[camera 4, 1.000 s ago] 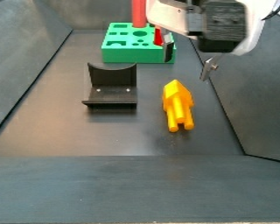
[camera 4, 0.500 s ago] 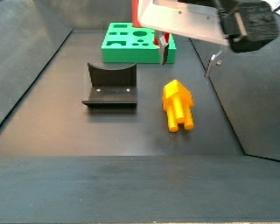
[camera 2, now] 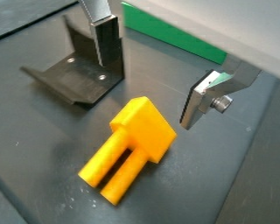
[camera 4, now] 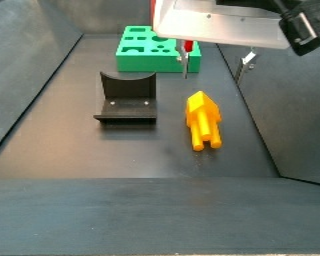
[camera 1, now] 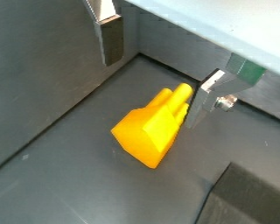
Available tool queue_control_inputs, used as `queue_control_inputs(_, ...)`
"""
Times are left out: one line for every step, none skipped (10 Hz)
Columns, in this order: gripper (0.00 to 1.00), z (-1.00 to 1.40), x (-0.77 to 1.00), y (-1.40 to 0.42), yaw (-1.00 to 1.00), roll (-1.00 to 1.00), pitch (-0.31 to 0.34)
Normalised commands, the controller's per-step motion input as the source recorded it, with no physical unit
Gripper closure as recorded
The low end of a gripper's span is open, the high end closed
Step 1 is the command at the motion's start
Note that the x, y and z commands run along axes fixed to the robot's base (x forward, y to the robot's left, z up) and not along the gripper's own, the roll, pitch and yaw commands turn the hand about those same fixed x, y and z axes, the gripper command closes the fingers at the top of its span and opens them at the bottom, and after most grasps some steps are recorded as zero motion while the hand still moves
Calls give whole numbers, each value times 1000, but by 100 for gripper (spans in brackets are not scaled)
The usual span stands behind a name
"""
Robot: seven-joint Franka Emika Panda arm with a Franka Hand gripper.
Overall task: Pick up the 3 prong object. Move up. Rotate the 3 prong object. Place the 3 prong object on the fixture. Regrasp the 3 prong object. Move to above the board. Insert the 3 prong object.
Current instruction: Rotate the 3 prong object.
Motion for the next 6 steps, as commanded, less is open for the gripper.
queue_control_inputs(0,-35,34,3,501,12,-28)
queue_control_inputs(0,-35,33,3,287,12,-28)
queue_control_inputs(0,-36,32,3,216,12,-27)
queue_control_inputs(0,-1000,0,0,0,0,0)
queue_control_inputs(0,-1000,1,0,-26,0,-2)
queue_control_inputs(0,-1000,15,4,-29,6,-27)
